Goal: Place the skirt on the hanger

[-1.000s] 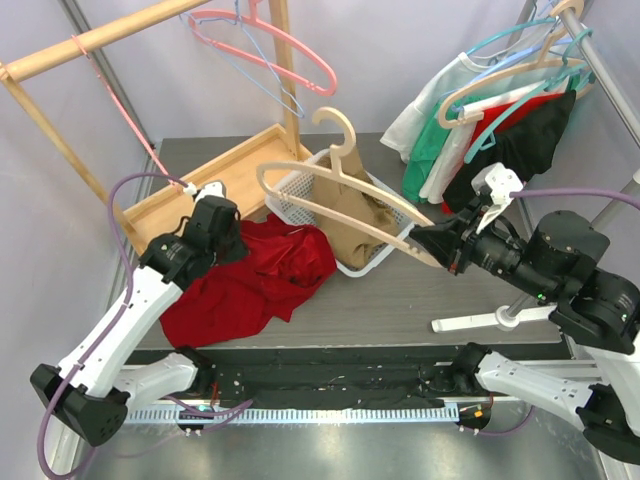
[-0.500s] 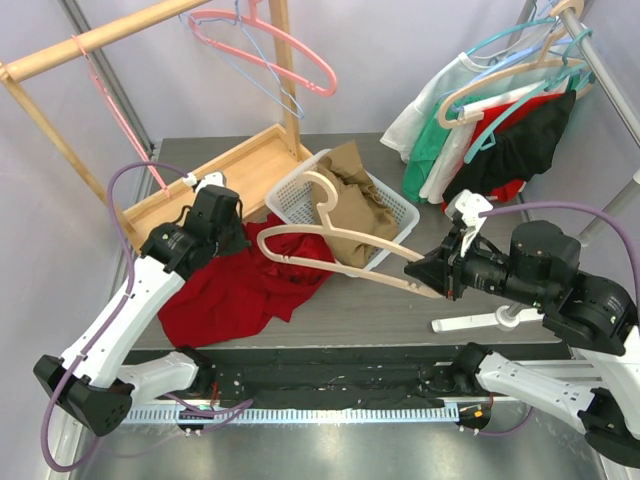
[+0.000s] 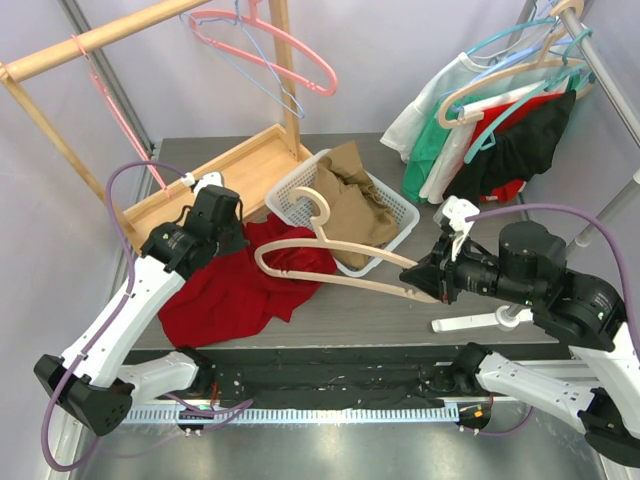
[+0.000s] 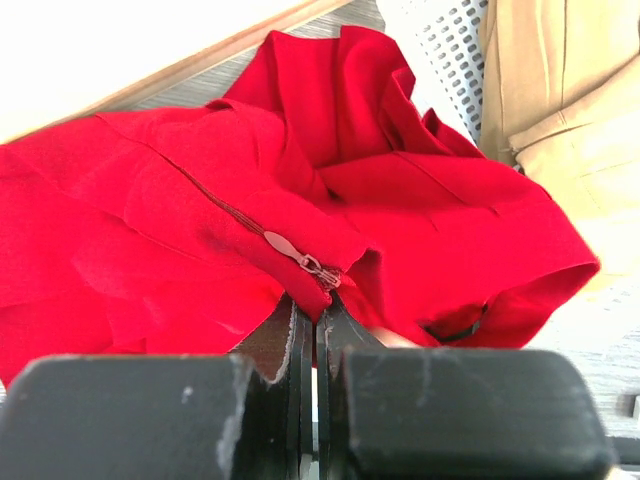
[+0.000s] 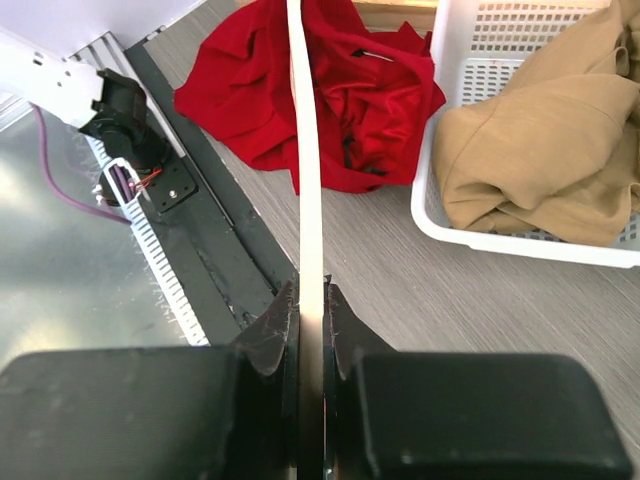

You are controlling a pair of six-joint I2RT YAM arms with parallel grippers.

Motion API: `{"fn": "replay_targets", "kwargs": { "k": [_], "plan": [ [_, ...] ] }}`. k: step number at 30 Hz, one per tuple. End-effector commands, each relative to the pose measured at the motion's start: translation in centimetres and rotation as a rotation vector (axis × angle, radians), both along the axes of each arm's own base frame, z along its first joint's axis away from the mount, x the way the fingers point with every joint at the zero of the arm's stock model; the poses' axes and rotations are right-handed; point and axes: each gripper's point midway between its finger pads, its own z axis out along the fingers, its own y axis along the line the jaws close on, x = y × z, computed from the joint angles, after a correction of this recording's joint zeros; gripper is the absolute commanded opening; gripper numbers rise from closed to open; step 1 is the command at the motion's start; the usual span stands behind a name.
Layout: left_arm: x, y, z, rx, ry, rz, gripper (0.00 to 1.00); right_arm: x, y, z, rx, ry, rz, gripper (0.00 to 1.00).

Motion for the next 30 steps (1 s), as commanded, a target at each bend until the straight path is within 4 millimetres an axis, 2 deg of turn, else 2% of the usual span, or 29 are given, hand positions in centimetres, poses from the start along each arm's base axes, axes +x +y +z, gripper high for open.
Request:
{"fn": "replay_targets", "kwargs": {
  "k": [1,2,4,6,7,8,12,13,17,19,21,22,25,30],
  "plan": [
    [0.7,0.4,2.2,-0.009,-0.072,0.028,0.0,-0.8,0.5,1.8,0.06,-0.038,0.053,0.01],
    [0.7,0.4,2.4,-0.013,-0.075,0.024,0.0,-0.8,0.8,1.1,0.057,-0.024,0.059,0.01],
    [0.5,0.3,2.5,-0.02,-0.076,0.014,0.0,-0.6,1.6,1.5,0.096,-0.036,0.078,0.01],
    [0.1,0.0,2.9,-0.04,-0.084,-0.011,0.0,0.0,2.3,0.4,0.101,-0.018,0.074,0.01],
    [0.0,-0.2,2.8,-0.047,-0.084,-0.026,0.0,0.5,3.0,0.6,0.12,-0.037,0.077,0.01],
    [-0.1,-0.6,3.1,-0.064,-0.093,-0.044,0.0,1.1,3.4,-0.5,0.112,-0.024,0.063,0.01],
    [-1.4,-2.7,3.7,-0.136,-0.09,-0.193,0.0,3.7,5.3,-1.4,0.156,-0.058,0.022,0.01],
    [-1.6,-2.9,3.7,-0.137,-0.088,-0.213,0.0,4.6,6.1,-1.6,0.173,-0.072,0.013,0.01],
    [-3.0,-3.4,3.2,-0.15,-0.047,-0.273,0.0,6.9,6.9,-1.8,0.212,-0.118,-0.052,0.01],
    [-3.4,-3.3,3.1,-0.152,-0.04,-0.281,0.0,7.9,6.9,-1.9,0.221,-0.144,-0.092,0.01],
    [-3.7,-2.5,2.8,-0.128,-0.024,-0.251,0.0,8.1,6.5,-2.0,0.195,-0.157,-0.101,0.01],
    [-3.5,-1.2,2.8,-0.084,-0.035,-0.195,0.0,7.9,6.3,-1.2,0.192,-0.17,-0.098,0.01],
    [-3.5,1.1,2.8,-0.018,-0.041,-0.092,0.0,7.1,5.1,-0.7,0.132,-0.175,-0.091,0.01],
    [-3.2,2.5,3.1,0.018,-0.058,-0.017,0.0,5.8,2.9,0.0,0.091,-0.198,-0.104,0.01]
  ]
}}
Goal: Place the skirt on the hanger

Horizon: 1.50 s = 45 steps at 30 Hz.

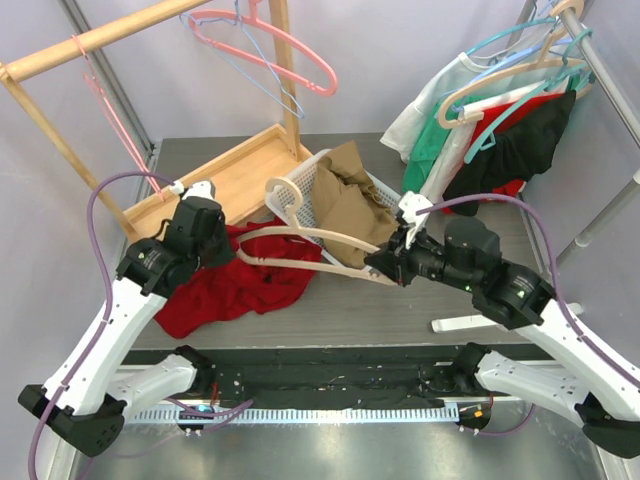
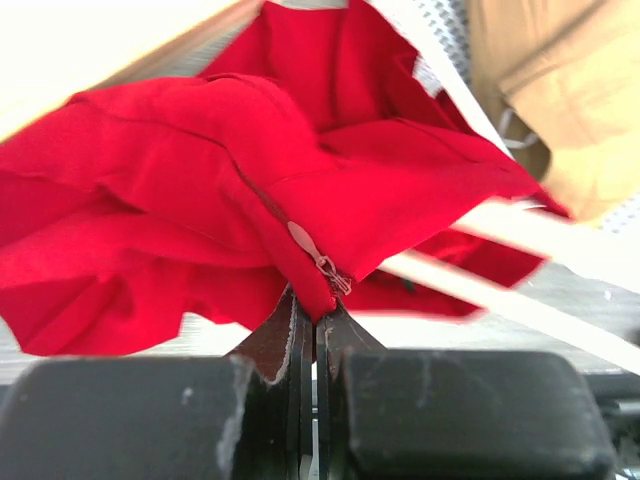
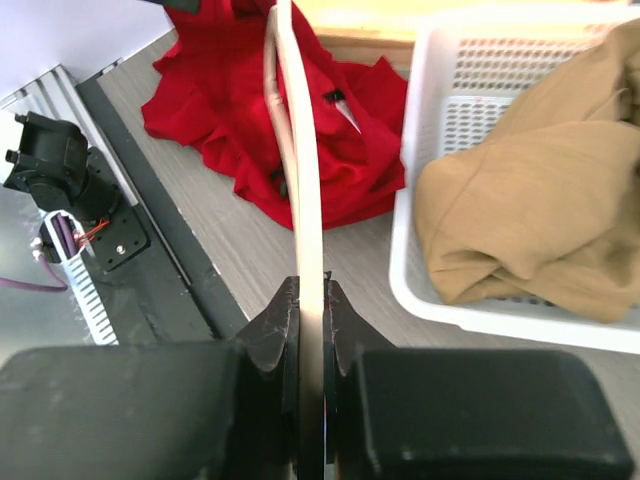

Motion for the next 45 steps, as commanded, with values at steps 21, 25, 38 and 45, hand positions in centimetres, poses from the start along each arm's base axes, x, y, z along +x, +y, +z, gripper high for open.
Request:
{"fn": "replay_targets", "kwargs": {
  "k": [21,25,38,45],
  "plan": [
    [0.7,-6.7,3.4,-0.249,-0.069,-0.255,0.0,0.3,6.3,1.6,0.273,-0.081,0.178,0.01],
    [-0.1,-8.3,3.1,-0.292,-0.073,-0.368,0.0,1.0,6.9,-0.1,0.35,-0.061,0.149,0.01],
    [-1.2,-8.4,2.6,-0.241,-0.127,-0.507,0.33,1.5,5.7,0.8,0.621,-0.166,0.072,0.01],
    [-0.7,-5.6,5.2,-0.109,-0.25,-0.461,0.71,1.3,5.3,0.2,0.66,-0.17,0.07,0.01]
  ]
}}
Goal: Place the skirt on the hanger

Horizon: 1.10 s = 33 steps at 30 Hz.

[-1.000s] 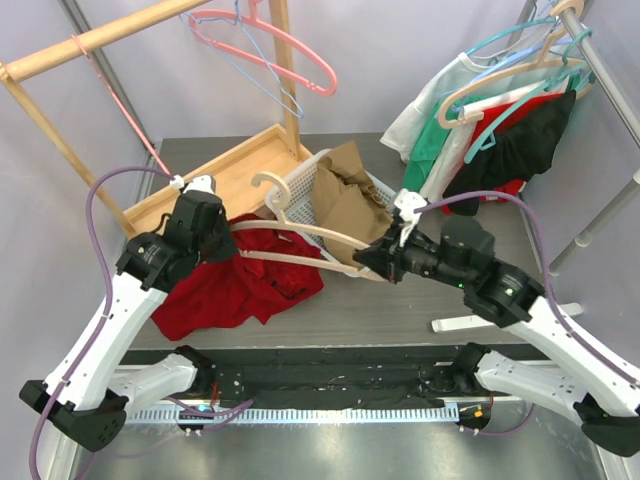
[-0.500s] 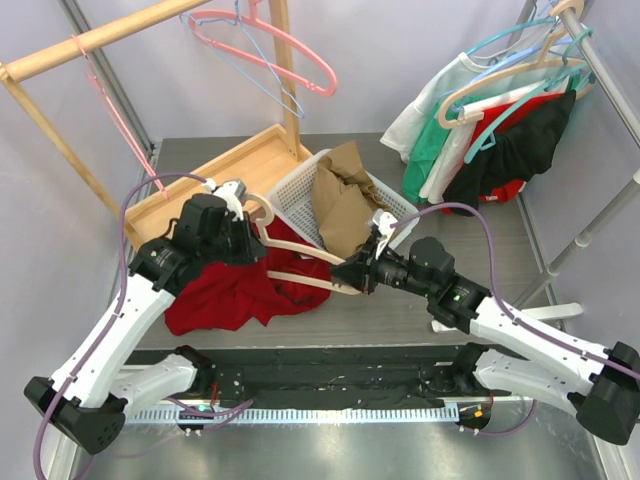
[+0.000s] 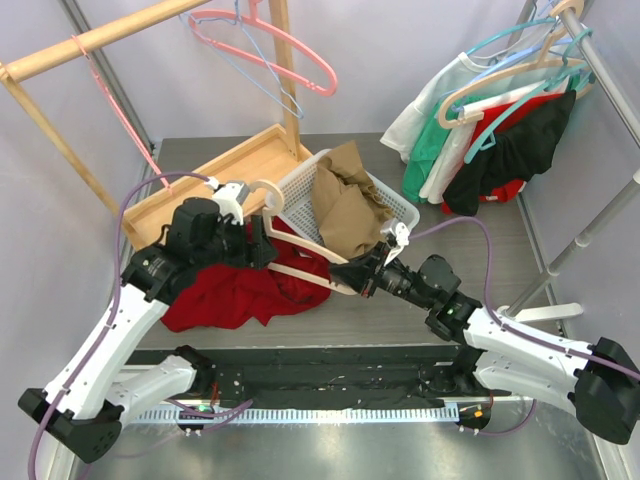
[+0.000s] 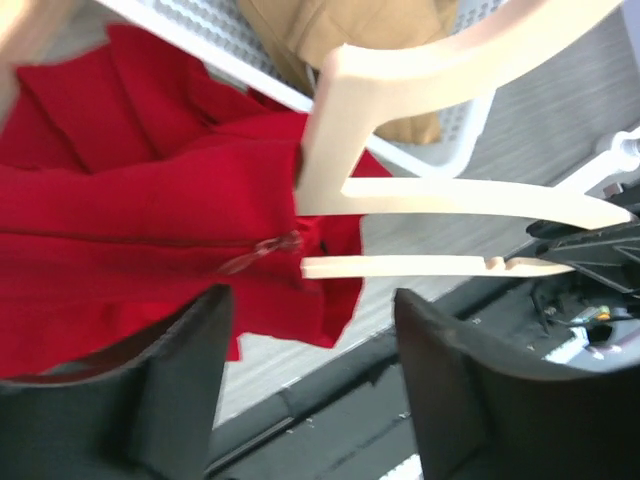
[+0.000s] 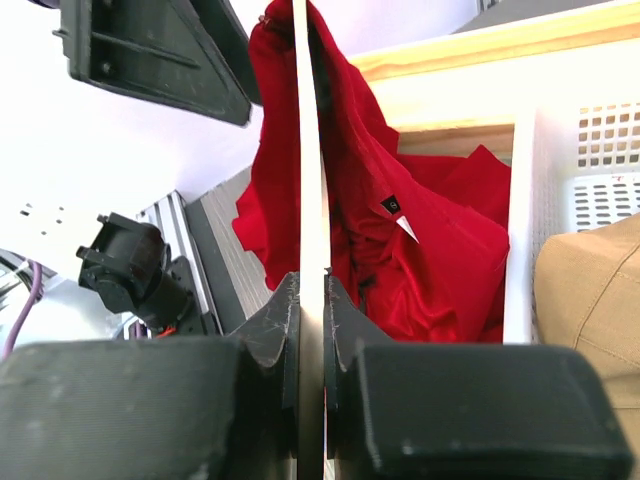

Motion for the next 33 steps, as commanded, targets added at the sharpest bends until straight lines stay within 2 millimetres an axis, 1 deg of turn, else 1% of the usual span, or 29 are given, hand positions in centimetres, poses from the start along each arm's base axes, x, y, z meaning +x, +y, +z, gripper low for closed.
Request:
{"fn": "replay_targets", "kwargs": {
  "k": [1,5,6,7,8,9,10,11,12,13,14,15,16,17,18,22,23,24,26,27,28,29,30,31,32,33],
  "plan": [
    [0.1,1.8,4.9,0.021,-0.198,0.02,0.78,-0.2,-0.9,6.6,0.221,-0.144,-0.029,0.01],
    [-0.3,2.9,6.8,0.051,-0.301,0.008,0.86,-0.4,-1.0,6.4,0.236,-0.148,-0.023,0.01],
    [-0.3,3.1,7.5,0.057,-0.327,0.004,0.86,-0.4,-1.0,6.4,0.238,-0.148,-0.025,0.01],
    [-0.4,3.3,7.7,0.071,-0.34,-0.004,0.87,-0.5,-1.0,6.3,0.237,-0.148,-0.019,0.01],
    [-0.1,3.6,7.8,0.108,-0.357,-0.006,0.88,-0.6,-1.0,6.2,0.238,-0.149,-0.015,0.01],
    [0.0,3.8,8.2,0.122,-0.372,-0.008,0.87,-0.7,-1.1,6.4,0.243,-0.153,-0.014,0.01],
    [0.1,3.9,8.0,0.144,-0.367,-0.016,0.87,-0.8,-1.1,6.4,0.243,-0.151,-0.008,0.01],
    [0.6,4.3,7.7,0.196,-0.373,-0.015,0.87,-0.9,-1.1,6.5,0.243,-0.153,-0.004,0.01],
    [0.8,4.4,7.8,0.211,-0.375,-0.022,0.87,-1.1,-1.2,6.7,0.246,-0.159,0.0,0.01],
    [0.8,4.4,7.4,0.234,-0.367,-0.045,0.87,-1.2,-1.2,6.7,0.242,-0.157,0.003,0.01],
    [0.6,3.5,7.0,0.227,-0.349,-0.106,0.87,-1.3,-1.2,6.8,0.241,-0.158,0.009,0.01],
    [0.5,3.5,6.8,0.251,-0.356,-0.153,0.88,-1.4,-1.3,6.8,0.235,-0.161,0.012,0.01],
    [0.3,3.2,7.4,0.236,-0.363,-0.185,0.88,-1.6,-1.3,6.7,0.228,-0.156,0.018,0.01],
    [0.1,3.1,6.9,0.241,-0.337,-0.207,0.88,-1.8,-1.3,6.8,0.224,-0.16,0.028,0.01],
    [0.1,3.1,7.0,0.231,-0.339,-0.24,0.88,-1.9,-1.3,6.8,0.22,-0.161,0.034,0.01],
    [0.5,3.7,7.1,0.181,-0.338,-0.278,0.89,-2.3,-1.4,6.5,0.205,-0.155,0.051,0.01],
    [0.7,4.4,7.0,0.163,-0.321,-0.263,0.89,-2.3,-1.4,6.4,0.203,-0.151,0.053,0.01],
    [0.3,3.7,7.0,0.114,-0.311,-0.325,0.89,-2.4,-1.4,6.4,0.205,-0.15,0.055,0.01],
    [0.8,4.2,7.0,0.102,-0.312,-0.327,0.89,-2.5,-1.4,6.5,0.208,-0.15,0.06,0.01],
    [0.8,3.9,6.9,0.087,-0.307,-0.351,0.89,-2.6,-1.4,6.5,0.208,-0.146,0.063,0.01],
    [0.2,2.9,7.4,0.036,-0.32,-0.425,0.89,-2.6,-1.4,6.5,0.207,-0.144,0.065,0.01],
    [0.2,2.8,7.5,0.014,-0.323,-0.451,0.89,-2.6,-1.3,6.6,0.207,-0.144,0.068,0.01],
    [-0.1,2.4,6.8,-0.024,-0.275,-0.495,0.89,-2.6,-1.3,6.5,0.204,-0.141,0.071,0.01],
    [-0.7,1.8,7.1,-0.076,-0.274,-0.555,0.89,-2.7,-1.3,6.7,0.204,-0.144,0.075,0.01],
    [-0.5,1.8,7.3,-0.093,-0.283,-0.574,0.9,-2.7,-1.2,6.7,0.199,-0.143,0.078,0.01],
    [-0.8,1.6,7.1,-0.116,-0.261,-0.597,0.91,-2.7,-1.2,6.7,0.197,-0.14,0.081,0.01]
  ]
}}
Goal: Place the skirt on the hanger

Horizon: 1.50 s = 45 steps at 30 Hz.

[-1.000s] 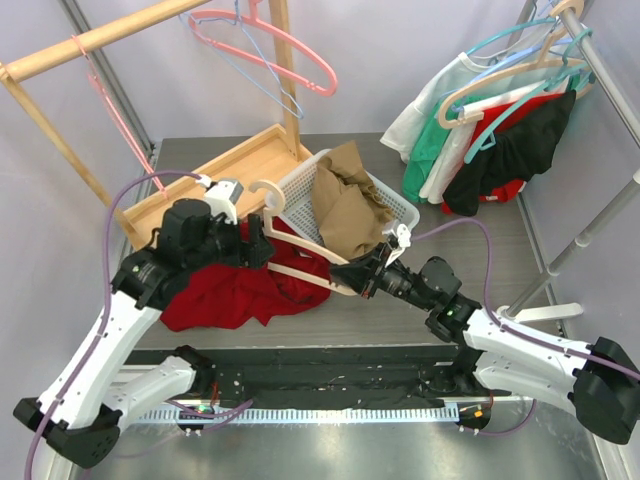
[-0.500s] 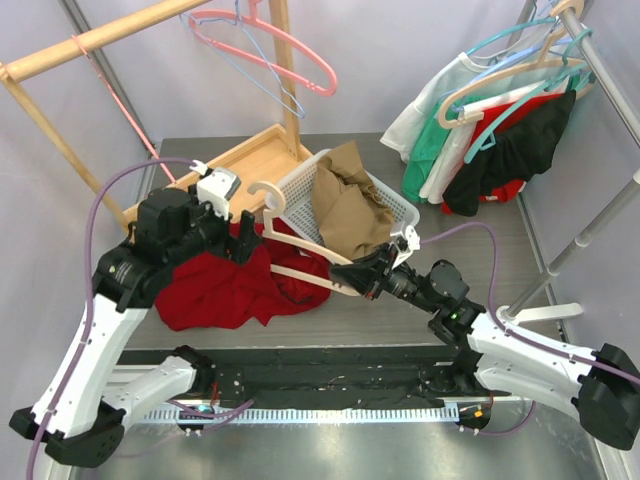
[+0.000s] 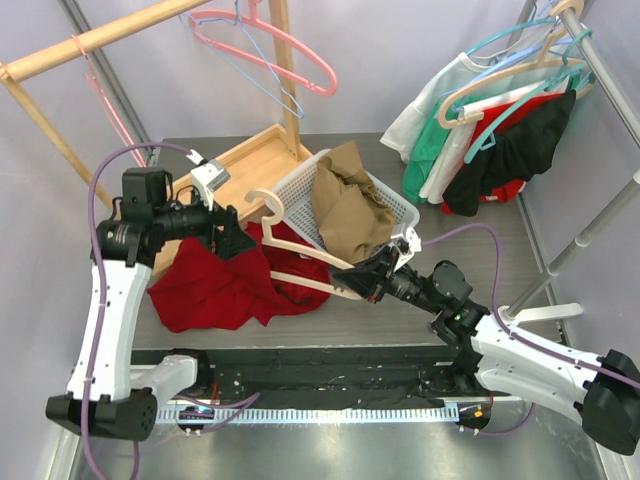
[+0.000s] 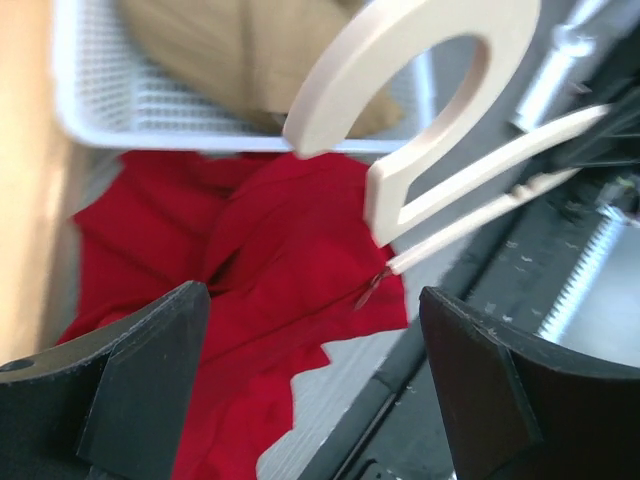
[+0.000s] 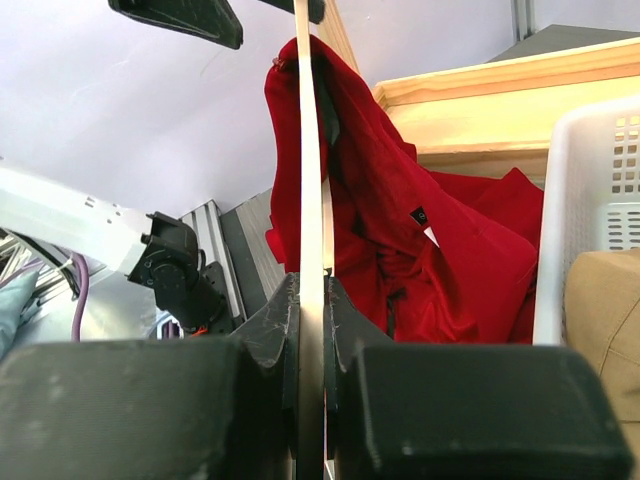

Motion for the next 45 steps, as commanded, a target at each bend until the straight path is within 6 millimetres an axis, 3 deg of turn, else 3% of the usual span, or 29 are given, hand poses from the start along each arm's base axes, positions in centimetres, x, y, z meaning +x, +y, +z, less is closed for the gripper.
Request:
{"fn": "replay_targets", "kwargs": {
  "k": [1,6,14,27,37,38,39,41,42,43,45],
  "plan": [
    [-2.0,-2.5,1.7,-0.161,0.022,-0.269,0.91,-0.9,-0.3,5.5,0.128,-0.108,0.033,0.01],
    [-1.4,-2.2,1.5,-0.156,0.004,-0.314,0.92,-1.1,0.2,5.6,0.105,-0.1,0.062,0.01],
    [0.6,-0.5,-0.6,-0.23,0.036,-0.277,0.92,-0.6,0.0,6.1,0.088,-0.098,0.059,0.01],
    [1.2,-1.3,-3.2,-0.291,0.13,-0.285,0.9,-0.3,0.7,7.0,0.09,-0.095,0.121,0.01],
    [0.9,-2.4,-4.8,-0.282,0.22,-0.312,0.59,0.6,1.1,8.6,0.091,-0.104,0.158,0.01],
    [0.8,-2.5,-4.7,-0.288,0.217,-0.319,0.54,0.7,1.1,8.8,0.1,-0.103,0.156,0.01],
    [0.8,-2.5,-4.7,-0.289,0.221,-0.318,0.42,0.8,1.1,8.9,0.104,-0.104,0.157,0.01],
    [0.2,-3.3,-4.7,-0.293,0.231,-0.349,0.31,1.1,1.2,8.9,0.098,-0.087,0.152,0.01],
    [0.3,-3.3,-4.6,-0.294,0.238,-0.342,0.14,1.3,1.2,9.3,0.099,-0.09,0.146,0.01],
    [0.3,-3.4,-4.6,-0.298,0.246,-0.337,0.06,1.5,1.2,9.3,0.095,-0.082,0.136,0.01],
    [1.0,-3.3,-4.3,-0.304,0.264,-0.29,0.0,2.3,1.0,9.4,0.071,-0.066,0.092,0.01]
  ]
}}
